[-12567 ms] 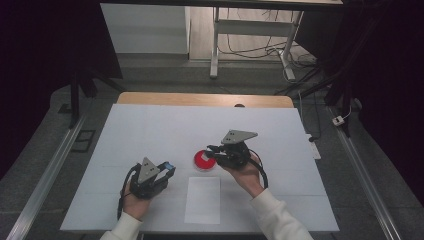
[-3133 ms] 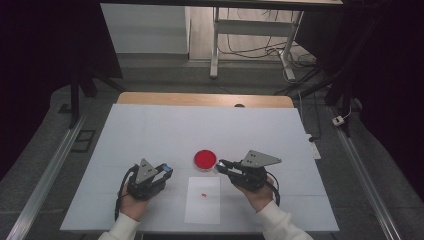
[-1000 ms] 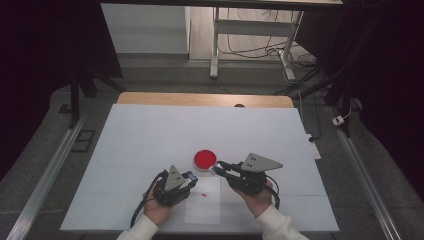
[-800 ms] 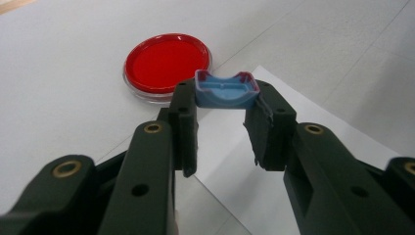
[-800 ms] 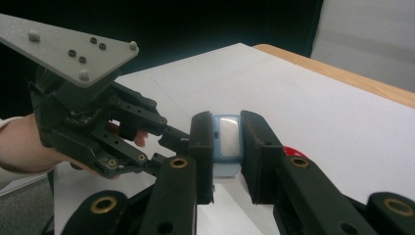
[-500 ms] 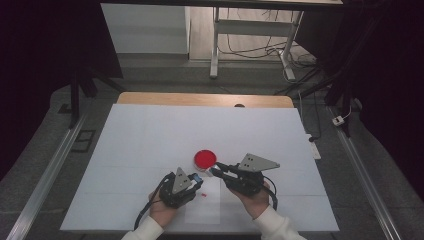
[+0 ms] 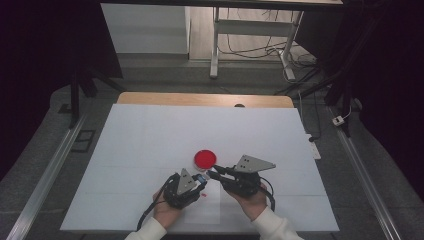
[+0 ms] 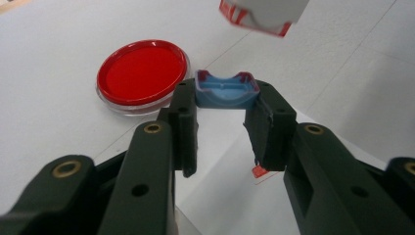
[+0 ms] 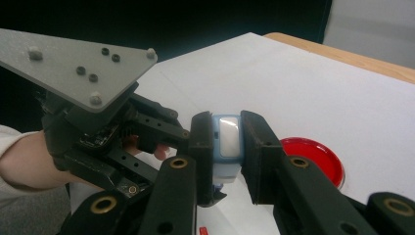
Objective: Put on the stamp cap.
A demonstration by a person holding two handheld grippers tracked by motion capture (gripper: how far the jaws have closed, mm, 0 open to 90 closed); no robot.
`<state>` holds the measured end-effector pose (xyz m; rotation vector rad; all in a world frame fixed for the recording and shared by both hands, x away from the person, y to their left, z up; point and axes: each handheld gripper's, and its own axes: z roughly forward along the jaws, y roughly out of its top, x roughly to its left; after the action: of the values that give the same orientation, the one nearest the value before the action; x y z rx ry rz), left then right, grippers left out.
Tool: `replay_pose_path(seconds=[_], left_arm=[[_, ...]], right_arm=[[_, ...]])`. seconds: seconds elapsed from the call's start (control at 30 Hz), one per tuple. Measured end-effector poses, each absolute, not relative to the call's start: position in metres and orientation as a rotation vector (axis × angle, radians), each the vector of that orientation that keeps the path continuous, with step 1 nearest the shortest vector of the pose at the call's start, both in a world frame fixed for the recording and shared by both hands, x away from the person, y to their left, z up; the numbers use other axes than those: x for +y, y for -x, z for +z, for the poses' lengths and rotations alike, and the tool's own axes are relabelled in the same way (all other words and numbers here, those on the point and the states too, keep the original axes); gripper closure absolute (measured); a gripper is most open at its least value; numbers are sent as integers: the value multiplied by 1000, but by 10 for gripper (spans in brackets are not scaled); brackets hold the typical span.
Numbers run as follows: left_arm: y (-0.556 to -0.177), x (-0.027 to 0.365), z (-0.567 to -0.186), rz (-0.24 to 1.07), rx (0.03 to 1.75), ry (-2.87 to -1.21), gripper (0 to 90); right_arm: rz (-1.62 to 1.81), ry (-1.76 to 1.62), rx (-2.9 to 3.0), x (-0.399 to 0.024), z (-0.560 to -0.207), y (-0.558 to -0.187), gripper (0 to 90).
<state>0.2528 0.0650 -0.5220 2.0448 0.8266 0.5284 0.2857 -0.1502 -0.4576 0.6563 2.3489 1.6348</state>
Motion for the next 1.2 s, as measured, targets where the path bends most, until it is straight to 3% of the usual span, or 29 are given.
replay_pose_path(seconds=[1.2], left_arm=[[-248,58,-520,630,793,-2037,655]], right_arm=[[1573,-832,2334,-136,-465,-280,749]])
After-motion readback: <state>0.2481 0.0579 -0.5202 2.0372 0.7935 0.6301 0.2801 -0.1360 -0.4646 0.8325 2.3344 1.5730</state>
